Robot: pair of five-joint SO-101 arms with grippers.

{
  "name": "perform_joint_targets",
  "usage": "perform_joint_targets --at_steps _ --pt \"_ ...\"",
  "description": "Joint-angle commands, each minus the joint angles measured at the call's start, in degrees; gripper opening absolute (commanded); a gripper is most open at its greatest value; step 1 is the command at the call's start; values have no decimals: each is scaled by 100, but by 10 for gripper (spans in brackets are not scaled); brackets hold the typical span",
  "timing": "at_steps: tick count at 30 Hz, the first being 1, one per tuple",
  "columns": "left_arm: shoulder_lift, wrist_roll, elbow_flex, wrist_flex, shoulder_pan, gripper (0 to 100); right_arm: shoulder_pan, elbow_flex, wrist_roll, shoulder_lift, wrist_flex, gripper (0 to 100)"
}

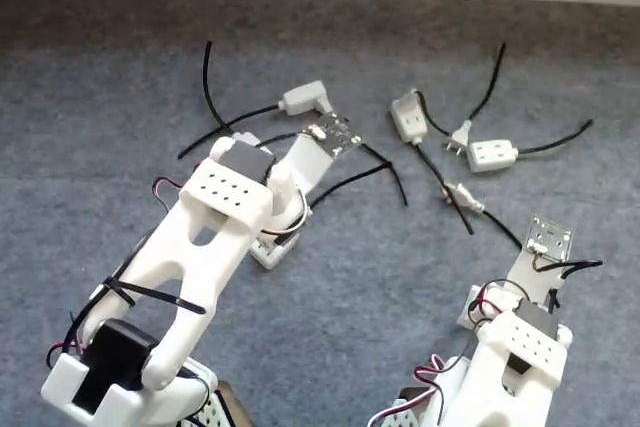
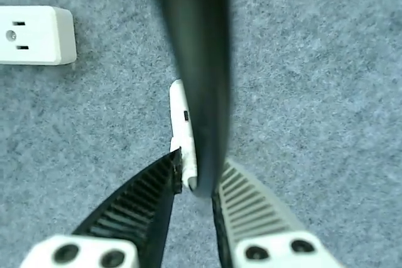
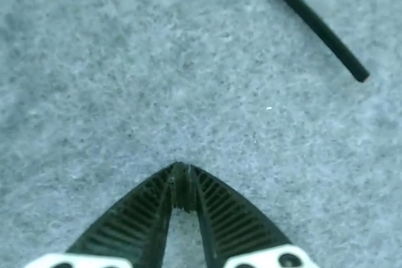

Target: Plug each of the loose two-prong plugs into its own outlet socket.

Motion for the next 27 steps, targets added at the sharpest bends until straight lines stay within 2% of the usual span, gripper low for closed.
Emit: perform_joint_targets --at_steps 1,10,18,27 --pt "-224 53 -13 44 -48 9 4 4 9 -84 -92 8" --pt "-936 202 400 35 -40 10 4 4 9 -84 -92 8" --pt "-971 220 620 -18 -48 10 4 4 9 -84 -92 8" --pt "-971 220 1015 -580 -48 9 4 4 9 -84 -92 8"
